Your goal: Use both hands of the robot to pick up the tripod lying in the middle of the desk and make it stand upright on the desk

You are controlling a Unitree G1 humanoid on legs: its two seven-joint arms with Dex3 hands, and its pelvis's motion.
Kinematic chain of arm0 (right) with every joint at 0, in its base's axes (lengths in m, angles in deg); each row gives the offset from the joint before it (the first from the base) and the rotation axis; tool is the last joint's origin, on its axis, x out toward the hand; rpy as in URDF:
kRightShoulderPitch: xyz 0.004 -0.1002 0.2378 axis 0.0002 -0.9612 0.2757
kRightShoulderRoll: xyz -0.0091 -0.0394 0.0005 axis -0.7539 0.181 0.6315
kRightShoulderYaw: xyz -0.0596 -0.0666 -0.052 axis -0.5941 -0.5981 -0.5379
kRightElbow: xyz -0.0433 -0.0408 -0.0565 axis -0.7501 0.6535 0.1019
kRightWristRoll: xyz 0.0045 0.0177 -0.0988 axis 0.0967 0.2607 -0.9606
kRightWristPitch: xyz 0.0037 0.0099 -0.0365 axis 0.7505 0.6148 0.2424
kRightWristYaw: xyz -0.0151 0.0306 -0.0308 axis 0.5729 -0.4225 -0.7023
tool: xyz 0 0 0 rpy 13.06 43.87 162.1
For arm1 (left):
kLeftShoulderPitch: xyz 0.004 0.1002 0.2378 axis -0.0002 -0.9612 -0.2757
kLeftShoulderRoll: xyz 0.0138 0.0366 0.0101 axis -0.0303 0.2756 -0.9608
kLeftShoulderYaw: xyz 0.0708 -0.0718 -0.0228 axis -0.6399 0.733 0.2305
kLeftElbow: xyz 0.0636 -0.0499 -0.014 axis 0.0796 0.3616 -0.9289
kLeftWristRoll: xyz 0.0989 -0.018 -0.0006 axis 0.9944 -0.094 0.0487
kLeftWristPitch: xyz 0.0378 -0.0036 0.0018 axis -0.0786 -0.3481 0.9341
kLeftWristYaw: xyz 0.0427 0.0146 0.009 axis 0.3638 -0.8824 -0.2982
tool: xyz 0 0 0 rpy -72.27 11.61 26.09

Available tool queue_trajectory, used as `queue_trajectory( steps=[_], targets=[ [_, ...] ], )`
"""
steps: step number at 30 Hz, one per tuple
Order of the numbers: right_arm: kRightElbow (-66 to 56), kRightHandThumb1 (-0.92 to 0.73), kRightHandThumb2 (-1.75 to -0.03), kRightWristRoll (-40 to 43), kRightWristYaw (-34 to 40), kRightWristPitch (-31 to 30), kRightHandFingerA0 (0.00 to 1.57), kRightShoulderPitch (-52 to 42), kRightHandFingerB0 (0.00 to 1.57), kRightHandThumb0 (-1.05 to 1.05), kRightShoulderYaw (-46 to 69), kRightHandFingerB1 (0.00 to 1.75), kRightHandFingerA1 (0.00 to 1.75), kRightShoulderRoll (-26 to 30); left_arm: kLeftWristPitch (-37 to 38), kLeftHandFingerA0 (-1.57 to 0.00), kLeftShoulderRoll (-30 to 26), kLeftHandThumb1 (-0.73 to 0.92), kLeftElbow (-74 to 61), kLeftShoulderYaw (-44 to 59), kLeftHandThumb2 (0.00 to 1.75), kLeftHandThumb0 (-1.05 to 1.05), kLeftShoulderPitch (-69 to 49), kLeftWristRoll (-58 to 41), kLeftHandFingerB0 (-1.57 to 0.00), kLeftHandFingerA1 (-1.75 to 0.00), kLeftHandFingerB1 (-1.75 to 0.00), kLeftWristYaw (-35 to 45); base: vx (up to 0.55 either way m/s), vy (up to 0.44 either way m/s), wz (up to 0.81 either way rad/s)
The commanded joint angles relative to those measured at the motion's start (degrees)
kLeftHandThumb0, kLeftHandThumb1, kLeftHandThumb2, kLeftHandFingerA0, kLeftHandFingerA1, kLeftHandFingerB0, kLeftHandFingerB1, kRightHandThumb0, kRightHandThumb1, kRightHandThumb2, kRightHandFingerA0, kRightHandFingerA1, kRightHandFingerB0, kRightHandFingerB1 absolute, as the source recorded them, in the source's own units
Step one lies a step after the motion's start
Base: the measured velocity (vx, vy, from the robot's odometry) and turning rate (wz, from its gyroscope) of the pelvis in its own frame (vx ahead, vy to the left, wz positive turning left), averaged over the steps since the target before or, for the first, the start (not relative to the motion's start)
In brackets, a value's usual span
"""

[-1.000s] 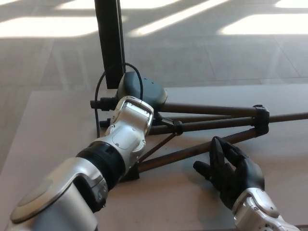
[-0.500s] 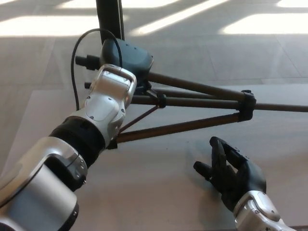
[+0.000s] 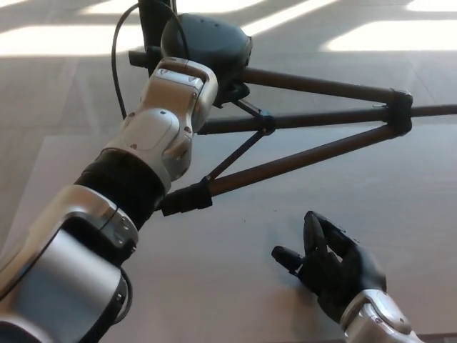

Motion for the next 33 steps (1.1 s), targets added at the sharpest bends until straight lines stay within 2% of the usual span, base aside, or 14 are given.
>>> queue_trajectory(
  steps=[1,2,3,6,7,14,16,20,21,23,26,27,30,33],
  targets=[
    [5.38,-0.56,-0.97,2.83,-1.08,-10.0,0.01,1.66,0.0,-0.9,0.87,0.1,0.1,-3.61,-4.97,-0.75,-0.07,0.72,-3.76,2.07,0.75,-0.29,0.38,-2.0,-0.72,-0.91,-0.76,1.18,0.0,0.0,0.0],
    [6.5,-0.71,-0.62,2.9,-1.33,-9.81,0.0,2.71,0.0,-0.9,1.33,0.15,0.11,-3.51,-5.06,-0.74,-0.19,0.73,-4.1,1.96,0.74,-0.28,0.17,-1.85,-0.71,-0.83,-0.7,1.46,0.0,0.0,0.0],
    [9.92,-0.61,-0.95,4.37,-0.81,-8.86,0.0,6.56,0.0,-1.0,4.14,0.02,0.0,-3.48,-5.62,-0.76,-0.3,0.71,-5.09,1.81,0.72,-0.27,-0.5,-1.53,-0.72,-0.98,-0.72,2.0,0.0,0.0,0.0],
    [14.87,-0.66,-0.61,5.93,0.63,-7.61,0.0,12.33,0.0,-0.83,9.05,0.21,0.07,-3.85,-6.64,-0.7,-0.4,0.72,-6.89,1.91,0.73,-0.27,-1.69,-1.29,-0.68,-0.89,-0.7,2.45,0.0,0.0,0.0],
    [17.96,-0.55,-0.95,5.79,1.85,-6.47,0.0,16.67,0.0,-0.91,10.7,0.05,0.1,-3.54,-7.14,-0.79,-0.79,0.77,-8.16,2.17,0.69,-0.29,-2.4,-1.12,-0.7,-1.13,-0.79,2.53,0.0,0.0,0.0],
    [22.78,-0.57,-0.95,4.8,0.7,-4.1,0.0,28.08,0.02,-0.93,13.58,0.02,0.07,-1.17,-7.46,-0.77,-2.78,0.75,-10.54,1.5,0.64,-0.34,-3.47,-0.16,-0.75,-1.35,-0.88,5.62,0.0,0.0,0.0],
    [22.35,-0.92,-0.68,-6.58,-7.86,-4.04,0.0,29.86,0.0,-0.85,2.15,0.0,0.0,6.02,-7.07,-0.8,-3.21,0.73,-10.7,0.9,0.63,-0.33,-4.01,0.19,-0.77,-1.33,-0.89,6.01,0.0,0.0,0.0],
    [22.92,-0.79,-1.11,-3.24,-3.93,1.73,0.0,30.48,0.0,-1.05,7.61,0.01,0.11,3.35,-6.29,-0.79,-3.53,0.66,-12.51,1.19,0.61,-0.33,-5.82,-0.58,-0.8,-1.29,-0.8,5.56,0.0,0.0,0.0],
    [23.63,-0.49,-0.97,2.87,4.73,-1.43,0.0,33.4,0.0,-0.78,14.92,0.29,0.46,0.42,-6.02,-0.76,-4.08,0.67,-13.05,0.66,0.6,-0.33,-6.39,0.06,-0.77,-1.18,-0.75,4.94,0.0,0.0,0.0],
    [23.79,-0.7,-0.97,1.39,0.23,0.94,0.0,32.73,0.0,-1.05,14.6,0.0,0.04,0.72,-6.05,-0.76,-4.06,0.76,-13.44,0.5,0.62,-0.45,-6.59,-0.05,-0.76,-1.1,-0.74,5.08,0.0,0.0,0.0],
    [26.32,-0.66,-1.02,-0.72,2.96,-3.75,0.0,37.07,0.0,-1.05,15.52,0.02,0.1,3.35,-5.35,-0.78,-4.67,0.62,-14.25,0.13,1.03,-0.47,-6.81,0.06,-0.75,-0.88,-0.79,5.17,0.0,0.0,0.0],
    [26.47,-0.74,-0.72,-0.95,1.11,-3.86,0.0,37.02,0.0,-0.86,15.3,0.0,0.0,4.04,-5.52,-0.82,-4.68,0.79,-14.3,0.03,0.64,-0.49,-6.82,0.12,-0.76,-0.97,-0.71,5.18,0.0,0.0,0.0],
    [29.16,-0.51,-0.92,0.96,7.81,0.43,0.07,37.88,0.0,-0.79,21.11,0.27,0.6,1.01,-5.89,-0.79,-4.58,0.73,-14.16,-0.1,0.62,-0.43,-7.17,-0.1,-0.73,-0.99,-0.69,5.6,0.0,0.0,0.0],
    [29.48,-0.52,-0.88,3.35,7.99,2.85,0.25,37.32,0.11,-0.6,25.62,0.5,0.65,-0.82,-6.8,-0.78,-3.93,0.75,-14.16,-0.49,0.65,-0.34,-7.34,0.23,-0.73,-1.36,-0.75,5.7,0.0,0.0,0.0]
  ],
)
